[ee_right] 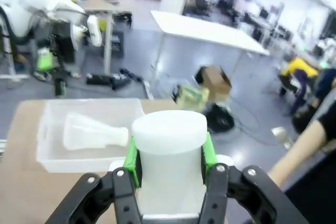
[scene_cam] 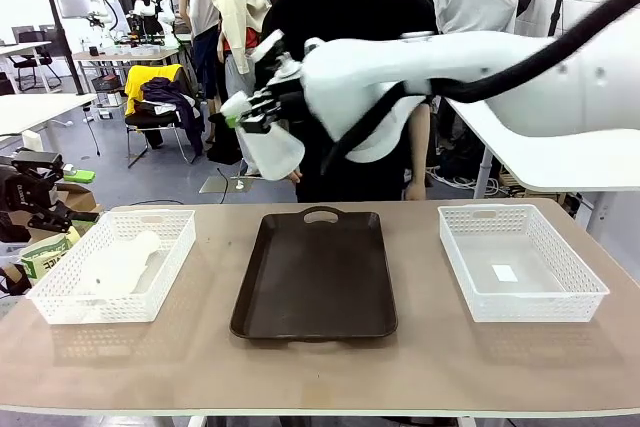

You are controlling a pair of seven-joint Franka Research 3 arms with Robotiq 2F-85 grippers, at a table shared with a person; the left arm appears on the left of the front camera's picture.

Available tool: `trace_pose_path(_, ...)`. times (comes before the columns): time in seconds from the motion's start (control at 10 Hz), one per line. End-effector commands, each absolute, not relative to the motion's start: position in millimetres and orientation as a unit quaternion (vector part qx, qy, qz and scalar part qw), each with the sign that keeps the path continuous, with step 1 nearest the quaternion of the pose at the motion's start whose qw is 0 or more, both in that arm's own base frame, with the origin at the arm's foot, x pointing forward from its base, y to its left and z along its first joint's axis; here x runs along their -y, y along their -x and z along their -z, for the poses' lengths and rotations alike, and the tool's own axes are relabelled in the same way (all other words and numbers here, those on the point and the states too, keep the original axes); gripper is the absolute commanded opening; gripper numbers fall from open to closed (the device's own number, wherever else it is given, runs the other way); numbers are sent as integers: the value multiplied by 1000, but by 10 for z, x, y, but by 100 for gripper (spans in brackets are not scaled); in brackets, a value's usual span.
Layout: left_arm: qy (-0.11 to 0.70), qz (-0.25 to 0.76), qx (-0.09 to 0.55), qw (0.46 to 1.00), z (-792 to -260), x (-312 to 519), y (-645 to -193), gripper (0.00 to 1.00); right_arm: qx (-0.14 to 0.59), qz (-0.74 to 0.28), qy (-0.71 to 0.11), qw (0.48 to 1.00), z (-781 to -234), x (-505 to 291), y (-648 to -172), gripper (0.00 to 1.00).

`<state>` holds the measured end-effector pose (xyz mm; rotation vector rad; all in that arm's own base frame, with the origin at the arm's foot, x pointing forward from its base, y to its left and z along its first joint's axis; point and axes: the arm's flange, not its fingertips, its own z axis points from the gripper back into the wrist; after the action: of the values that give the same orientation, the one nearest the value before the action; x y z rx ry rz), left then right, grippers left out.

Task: Prepare the laboratory tools.
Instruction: Place the picked Big flask upright in the Handle tray as instructed by the person.

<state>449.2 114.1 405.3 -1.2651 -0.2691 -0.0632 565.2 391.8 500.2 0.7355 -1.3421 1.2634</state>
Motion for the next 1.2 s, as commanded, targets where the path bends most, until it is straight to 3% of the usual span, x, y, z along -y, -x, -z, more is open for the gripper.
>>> trace_pose_path(0.0, 589, 29, 128, 797, -4069, -1150, -4482, 100, 544, -546, -374, 515, -4366, -3496, -5326, 0)
trace_pose_path(0.5, 589, 29, 128, 797, -4069, -1150, -4482, 100, 548, -513, -399, 527, -4085, -3446, -5291, 0)
trace_pose_path(0.6, 589, 29, 128, 797, -4069, -1150, -4482, 100, 529, -488, -366, 590, -4088, -3440, -5324, 0)
trace_pose_path(0.7, 589, 29, 128, 797, -4069, -1150, -4482, 100, 545, -525, -405, 513, -3969, -3438, -5293, 0)
trace_pose_path(1.1, 589, 29, 128, 797, -4069, -1150, -4482, 100, 544, -525, -392, 524, -3943, -3442, -5301, 0)
